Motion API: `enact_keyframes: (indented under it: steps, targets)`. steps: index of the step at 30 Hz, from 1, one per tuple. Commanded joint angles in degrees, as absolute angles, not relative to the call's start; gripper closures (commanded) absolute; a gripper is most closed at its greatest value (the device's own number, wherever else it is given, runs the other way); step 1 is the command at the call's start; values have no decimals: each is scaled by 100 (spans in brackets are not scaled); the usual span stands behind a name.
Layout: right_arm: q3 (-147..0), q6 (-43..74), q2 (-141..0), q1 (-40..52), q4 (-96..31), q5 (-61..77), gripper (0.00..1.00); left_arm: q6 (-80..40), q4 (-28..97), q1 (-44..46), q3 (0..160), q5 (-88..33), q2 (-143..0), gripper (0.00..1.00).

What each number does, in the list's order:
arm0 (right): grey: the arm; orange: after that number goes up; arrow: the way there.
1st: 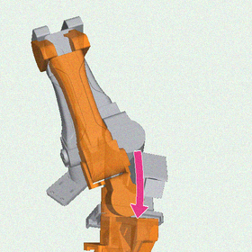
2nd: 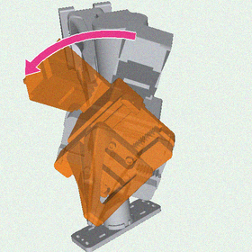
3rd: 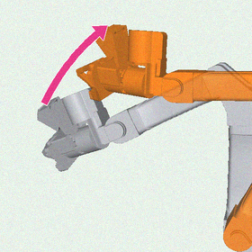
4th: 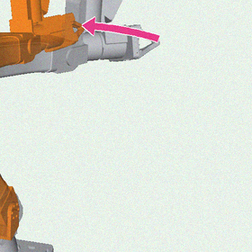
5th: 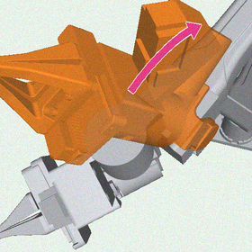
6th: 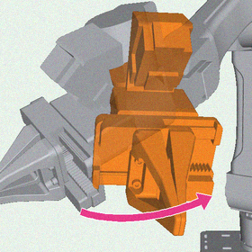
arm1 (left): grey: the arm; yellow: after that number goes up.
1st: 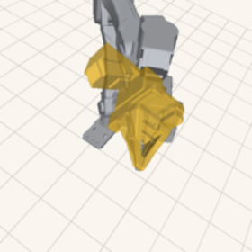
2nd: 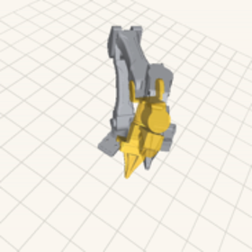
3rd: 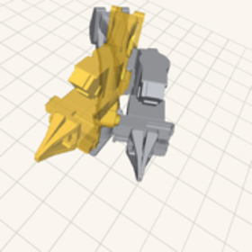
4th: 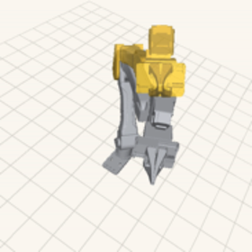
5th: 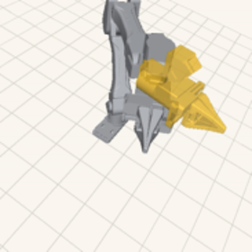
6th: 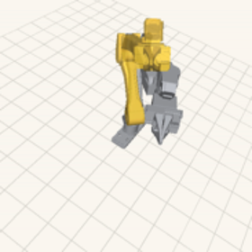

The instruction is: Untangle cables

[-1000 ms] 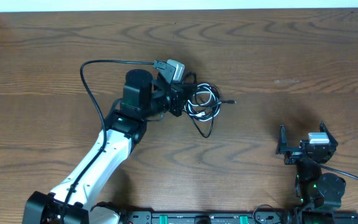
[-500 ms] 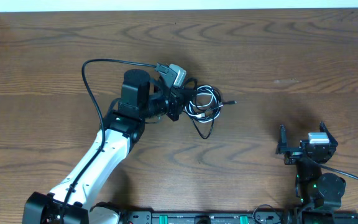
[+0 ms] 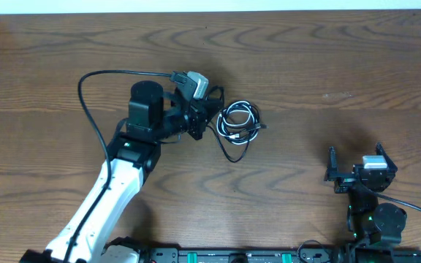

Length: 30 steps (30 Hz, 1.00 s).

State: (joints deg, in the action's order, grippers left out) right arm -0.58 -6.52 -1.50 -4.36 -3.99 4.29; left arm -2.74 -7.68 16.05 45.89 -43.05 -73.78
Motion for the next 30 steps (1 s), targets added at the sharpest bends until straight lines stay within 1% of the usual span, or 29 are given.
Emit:
enact_keyframes:
  steps: [1, 9, 11, 13, 16, 17, 19, 22, 25, 30]
  targets:
    - [-32, -690, -150, -408, -399, 451, 1, -266, -749, 1577, 4648, -4397, -7177, 93]
    - [-32, -692, -150, -408, -375, 462, 1, -261, -558, 1575, 4646, -4392, -7170, 93]
    - [-32, -683, -150, -408, -169, 473, 1, -263, -582, 1575, 4648, -4394, -7168, 93]
    - [-32, -351, -150, -408, 1, 735, 1, -263, -582, 1575, 4646, -4392, -7168, 93]
    - [-32, 1234, -150, -408, 379, 1507, 1, -263, -578, 1575, 4646, -4392, -7168, 93]
    - [-32, 2298, -150, -408, 395, 1942, 1, -263, -558, 1575, 4646, -4392, -7168, 93]
    - [-32, 3457, -150, -408, 207, 2620, 1, -263, -523, 1575, 4646, -4392, -7168, 92]
    - [-32, 4007, -150, -408, 84, 2834, 1, -261, -513, 1575, 4646, -4392, -7170, 92]
    - [-32, 3072, -152, -405, 108, 3009, 1, -259, -515, 1575, 4646, -4390, -7170, 93]
    - [-311, 2971, -327, -408, -132, 2880, 1, -259, -451, 1575, 4646, -4390, -7179, 93]
